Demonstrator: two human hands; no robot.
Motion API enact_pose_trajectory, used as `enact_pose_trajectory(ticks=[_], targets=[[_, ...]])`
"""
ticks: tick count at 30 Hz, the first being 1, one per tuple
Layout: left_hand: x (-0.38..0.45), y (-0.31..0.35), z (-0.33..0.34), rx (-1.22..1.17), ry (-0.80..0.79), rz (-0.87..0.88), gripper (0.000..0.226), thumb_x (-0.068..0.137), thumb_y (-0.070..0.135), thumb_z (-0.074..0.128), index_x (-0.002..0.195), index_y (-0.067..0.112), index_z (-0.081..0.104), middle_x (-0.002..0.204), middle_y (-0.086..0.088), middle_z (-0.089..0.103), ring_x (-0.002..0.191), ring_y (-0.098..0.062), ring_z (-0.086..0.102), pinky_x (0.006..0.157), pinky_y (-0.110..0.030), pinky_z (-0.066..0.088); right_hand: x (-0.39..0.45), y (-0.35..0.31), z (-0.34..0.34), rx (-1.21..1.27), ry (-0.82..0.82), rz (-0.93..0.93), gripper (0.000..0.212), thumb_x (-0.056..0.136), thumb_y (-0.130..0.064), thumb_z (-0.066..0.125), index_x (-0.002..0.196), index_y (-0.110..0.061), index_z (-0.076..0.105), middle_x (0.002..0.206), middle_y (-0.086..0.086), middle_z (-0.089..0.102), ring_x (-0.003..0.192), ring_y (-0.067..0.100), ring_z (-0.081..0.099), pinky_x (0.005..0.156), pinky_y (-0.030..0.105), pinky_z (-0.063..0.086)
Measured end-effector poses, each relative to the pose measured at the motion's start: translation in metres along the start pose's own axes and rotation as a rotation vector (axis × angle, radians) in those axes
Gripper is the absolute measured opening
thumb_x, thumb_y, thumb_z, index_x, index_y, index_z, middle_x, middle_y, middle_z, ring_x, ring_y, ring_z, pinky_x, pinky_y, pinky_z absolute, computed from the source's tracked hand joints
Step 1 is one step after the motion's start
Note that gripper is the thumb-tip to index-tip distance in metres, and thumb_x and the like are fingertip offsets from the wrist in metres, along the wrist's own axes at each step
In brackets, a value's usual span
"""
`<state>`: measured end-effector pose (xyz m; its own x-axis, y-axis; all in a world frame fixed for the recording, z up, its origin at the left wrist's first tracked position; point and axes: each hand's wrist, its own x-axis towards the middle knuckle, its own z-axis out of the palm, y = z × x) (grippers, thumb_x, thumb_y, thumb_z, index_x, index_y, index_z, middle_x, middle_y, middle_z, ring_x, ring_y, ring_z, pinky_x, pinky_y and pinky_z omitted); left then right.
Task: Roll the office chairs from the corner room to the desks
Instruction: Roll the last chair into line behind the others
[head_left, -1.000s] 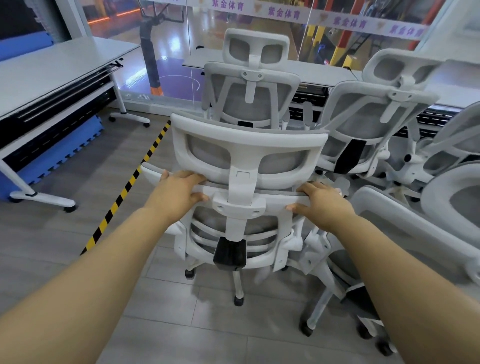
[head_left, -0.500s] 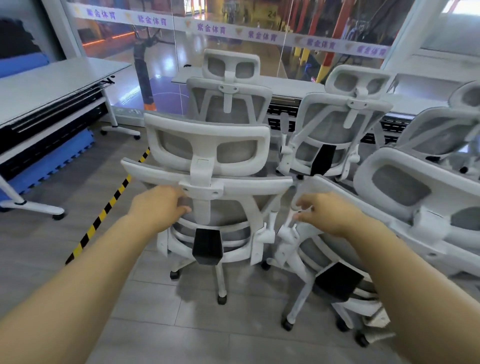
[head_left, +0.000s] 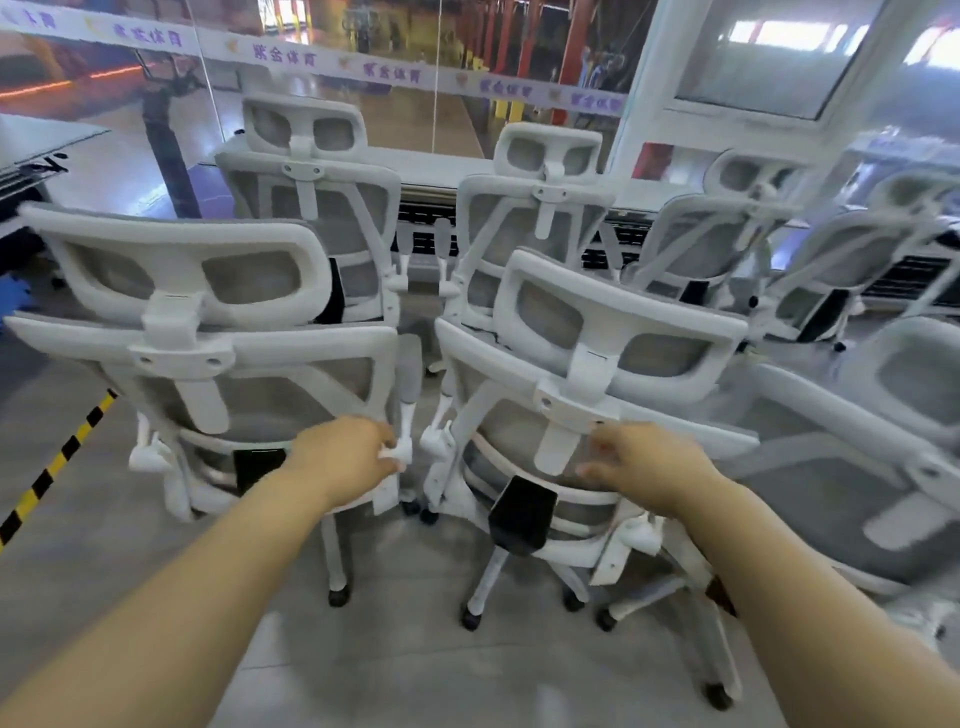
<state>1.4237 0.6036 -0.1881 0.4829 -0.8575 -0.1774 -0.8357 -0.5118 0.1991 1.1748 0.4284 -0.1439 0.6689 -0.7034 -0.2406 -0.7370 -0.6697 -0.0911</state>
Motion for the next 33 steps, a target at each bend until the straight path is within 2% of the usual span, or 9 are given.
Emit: enact_pose_trajectory(ticks=[3, 8, 11, 14, 18, 23, 29, 33], targets=[[0.027, 0.034, -0.002, -0.018, 0.017, 0.048, 0.036, 0.090, 0.048, 0.051, 0.121, 0.031, 0.055, 0.124, 0.002, 0.058, 0.112, -0.021, 0.053, 0.084, -0.035, 0.048, -0.002, 0.039, 0.001, 0.059, 0.109, 0.085, 0.034, 0.088, -0.048, 0.055, 0.116, -0.029, 0.056, 0.119, -0.004, 0.060, 0.107, 0.019, 0.054, 0.085, 0.035, 0.047], [0.081, 0.077, -0.007, -0.068, 0.156, 0.178, 0.050, 0.090, 0.040, 0.055, 0.136, 0.028, 0.042, 0.137, 0.004, 0.044, 0.123, -0.020, 0.044, 0.088, -0.035, 0.045, 0.009, 0.086, 0.003, 0.031, 0.278, 0.152, 0.047, 0.088, -0.046, 0.058, 0.130, -0.026, 0.048, 0.132, -0.003, 0.050, 0.124, 0.019, 0.043, 0.091, 0.036, 0.042], [0.116, 0.087, -0.006, -0.066, 0.209, 0.250, 0.061, 0.085, 0.036, 0.063, 0.139, 0.025, 0.039, 0.144, 0.000, 0.037, 0.133, -0.022, 0.032, 0.104, -0.038, 0.039, 0.024, 0.105, 0.005, 0.003, 0.275, 0.141, 0.052, 0.086, -0.046, 0.060, 0.132, -0.029, 0.046, 0.134, -0.004, 0.047, 0.127, 0.020, 0.039, 0.094, 0.037, 0.044], [0.145, 0.092, -0.005, -0.022, 0.196, 0.315, 0.065, 0.081, 0.034, 0.068, 0.138, 0.020, 0.042, 0.145, -0.004, 0.037, 0.136, -0.023, 0.028, 0.110, -0.038, 0.031, 0.040, 0.116, 0.007, -0.036, 0.227, 0.142, 0.053, 0.087, -0.047, 0.059, 0.135, -0.032, 0.043, 0.137, -0.005, 0.045, 0.126, 0.021, 0.040, 0.093, 0.038, 0.046], [0.174, 0.092, -0.003, -0.040, 0.161, 0.367, 0.054, 0.080, 0.031, 0.069, 0.130, 0.021, 0.053, 0.138, -0.003, 0.049, 0.127, -0.028, 0.040, 0.103, -0.044, 0.039, 0.060, 0.129, 0.007, 0.024, 0.175, 0.181, 0.042, 0.089, -0.048, 0.054, 0.130, -0.038, 0.050, 0.138, -0.011, 0.047, 0.122, 0.018, 0.046, 0.088, 0.035, 0.047], [0.195, 0.103, -0.008, -0.111, 0.178, 0.373, 0.045, 0.082, 0.032, 0.067, 0.125, 0.024, 0.058, 0.130, 0.000, 0.055, 0.122, -0.025, 0.045, 0.093, -0.042, 0.045, 0.079, 0.150, -0.003, 0.025, 0.142, 0.189, 0.043, 0.089, -0.043, 0.055, 0.132, -0.038, 0.049, 0.138, -0.010, 0.046, 0.125, 0.019, 0.044, 0.087, 0.034, 0.046], [0.206, 0.120, -0.002, -0.077, 0.202, 0.340, 0.049, 0.082, 0.044, 0.064, 0.127, 0.028, 0.056, 0.130, 0.003, 0.055, 0.125, -0.021, 0.043, 0.095, -0.039, 0.042, 0.100, 0.181, -0.005, 0.098, 0.164, 0.196, 0.041, 0.088, -0.043, 0.058, 0.128, -0.038, 0.053, 0.133, -0.007, 0.051, 0.119, 0.021, 0.048, 0.088, 0.038, 0.047], [0.213, 0.140, -0.002, -0.068, 0.190, 0.293, 0.048, 0.085, 0.041, 0.061, 0.130, 0.024, 0.053, 0.131, -0.001, 0.054, 0.126, -0.023, 0.041, 0.096, -0.038, 0.040, 0.118, 0.203, -0.008, 0.126, 0.168, 0.167, 0.040, 0.087, -0.041, 0.059, 0.126, -0.037, 0.054, 0.129, -0.005, 0.053, 0.115, 0.022, 0.050, 0.088, 0.039, 0.047]])
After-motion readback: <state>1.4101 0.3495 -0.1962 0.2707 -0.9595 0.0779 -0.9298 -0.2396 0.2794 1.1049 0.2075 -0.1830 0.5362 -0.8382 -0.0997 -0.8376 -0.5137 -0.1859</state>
